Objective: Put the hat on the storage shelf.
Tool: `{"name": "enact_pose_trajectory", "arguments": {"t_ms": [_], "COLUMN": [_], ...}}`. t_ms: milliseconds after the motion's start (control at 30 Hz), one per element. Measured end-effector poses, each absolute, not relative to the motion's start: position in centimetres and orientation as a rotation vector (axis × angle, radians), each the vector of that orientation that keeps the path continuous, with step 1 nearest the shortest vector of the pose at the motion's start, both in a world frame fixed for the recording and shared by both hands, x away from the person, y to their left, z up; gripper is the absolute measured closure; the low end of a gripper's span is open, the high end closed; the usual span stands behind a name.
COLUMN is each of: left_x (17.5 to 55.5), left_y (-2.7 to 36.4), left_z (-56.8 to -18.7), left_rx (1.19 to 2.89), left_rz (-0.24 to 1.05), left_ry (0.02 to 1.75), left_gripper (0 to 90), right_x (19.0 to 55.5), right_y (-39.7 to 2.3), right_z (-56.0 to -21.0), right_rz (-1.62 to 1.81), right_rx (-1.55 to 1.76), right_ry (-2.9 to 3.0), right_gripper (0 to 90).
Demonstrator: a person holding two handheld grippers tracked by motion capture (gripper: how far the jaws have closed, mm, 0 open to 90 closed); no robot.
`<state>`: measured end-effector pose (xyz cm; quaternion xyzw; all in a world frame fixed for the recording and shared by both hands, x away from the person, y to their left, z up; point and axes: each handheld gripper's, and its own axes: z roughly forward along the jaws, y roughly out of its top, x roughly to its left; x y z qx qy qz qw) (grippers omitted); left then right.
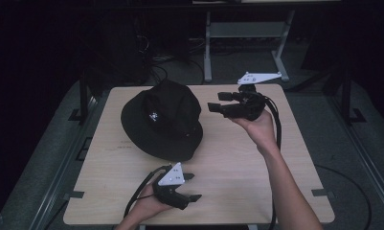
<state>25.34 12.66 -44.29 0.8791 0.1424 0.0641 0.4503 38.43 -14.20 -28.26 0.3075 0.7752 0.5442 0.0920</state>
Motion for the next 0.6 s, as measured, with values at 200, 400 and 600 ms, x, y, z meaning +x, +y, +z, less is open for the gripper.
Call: {"name": "enact_pose_trajectory", "arguments": {"t_ms": [200,400,600], "left_x": [25.3,25.4,25.4], "left_y": [12.7,12.7,12.5], "left_z": [-44.3,-44.4,-44.5], "left_rx": [2.171,2.182,2.191], "left_rz": [0.159,0.157,0.158], "left_ry": [0.353,0.356,0.347], "left_gripper": [29.0,28.8,28.8], "right_x": [37.4,36.0,34.9], "right_y": [-15.8,-17.8,-19.1], "right_z": [-29.6,-30.9,-32.0], "right_rz": [1.601,1.596,1.588], "right_rx": [0.947,0.981,1.009], "right_ry": [2.295,2.282,2.281], "right_gripper": [35.3,34.3,32.4]}}
